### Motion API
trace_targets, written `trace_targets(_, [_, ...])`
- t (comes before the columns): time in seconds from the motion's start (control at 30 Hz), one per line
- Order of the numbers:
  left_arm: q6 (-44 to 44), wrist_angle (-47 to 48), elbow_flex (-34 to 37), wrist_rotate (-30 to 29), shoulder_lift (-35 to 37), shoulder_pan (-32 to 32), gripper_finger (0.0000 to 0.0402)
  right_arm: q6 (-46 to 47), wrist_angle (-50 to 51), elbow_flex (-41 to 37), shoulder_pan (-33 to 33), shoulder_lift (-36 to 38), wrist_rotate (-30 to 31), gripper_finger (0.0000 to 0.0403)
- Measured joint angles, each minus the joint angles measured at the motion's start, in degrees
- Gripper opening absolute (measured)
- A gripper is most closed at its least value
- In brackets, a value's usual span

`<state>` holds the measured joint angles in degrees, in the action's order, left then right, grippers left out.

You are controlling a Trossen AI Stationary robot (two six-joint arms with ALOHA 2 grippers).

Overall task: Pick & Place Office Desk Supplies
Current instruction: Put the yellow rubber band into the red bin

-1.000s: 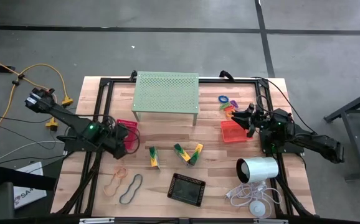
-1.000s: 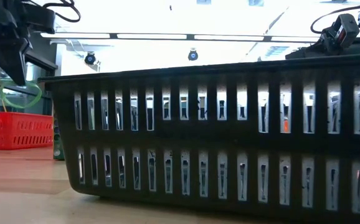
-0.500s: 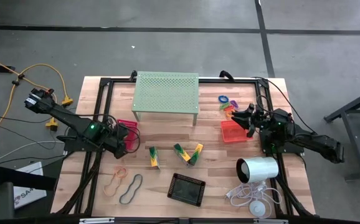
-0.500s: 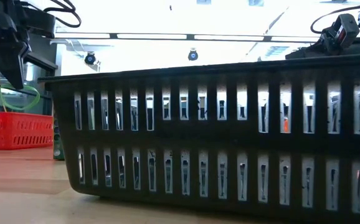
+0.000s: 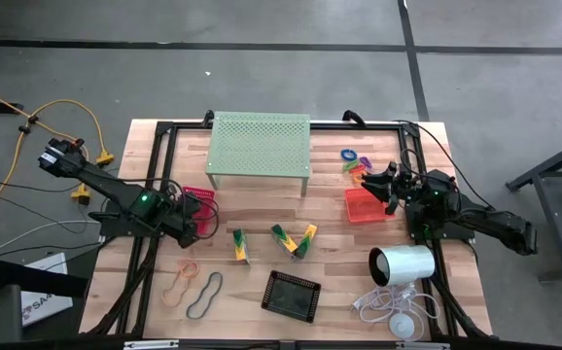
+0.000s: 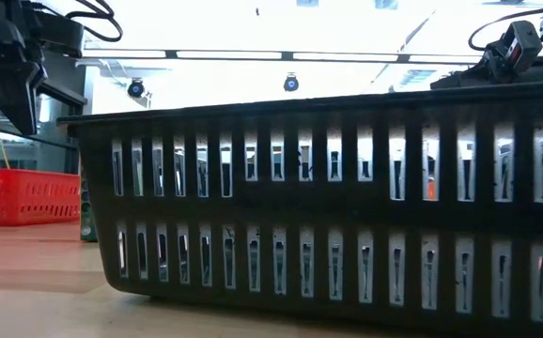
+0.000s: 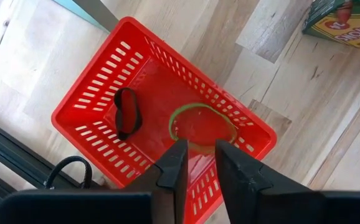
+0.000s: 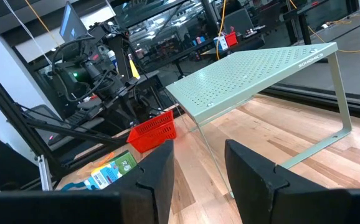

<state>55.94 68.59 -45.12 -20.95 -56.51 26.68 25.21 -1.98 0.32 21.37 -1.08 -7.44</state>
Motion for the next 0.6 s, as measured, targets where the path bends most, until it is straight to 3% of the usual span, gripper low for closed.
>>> trace_targets(0.23, [-0.06,-0.1,0.0,0.42,0.0,0.01,0.0079,-0.02,0.02,-0.02,0.01,0.01,0.0,0.013])
trace_targets(0.6, [-1.09,-7.43,0.0,7.49,0.17,4.46,0.0079,0.0,0.02,0.0,0.02,0.02,0.0,0.013])
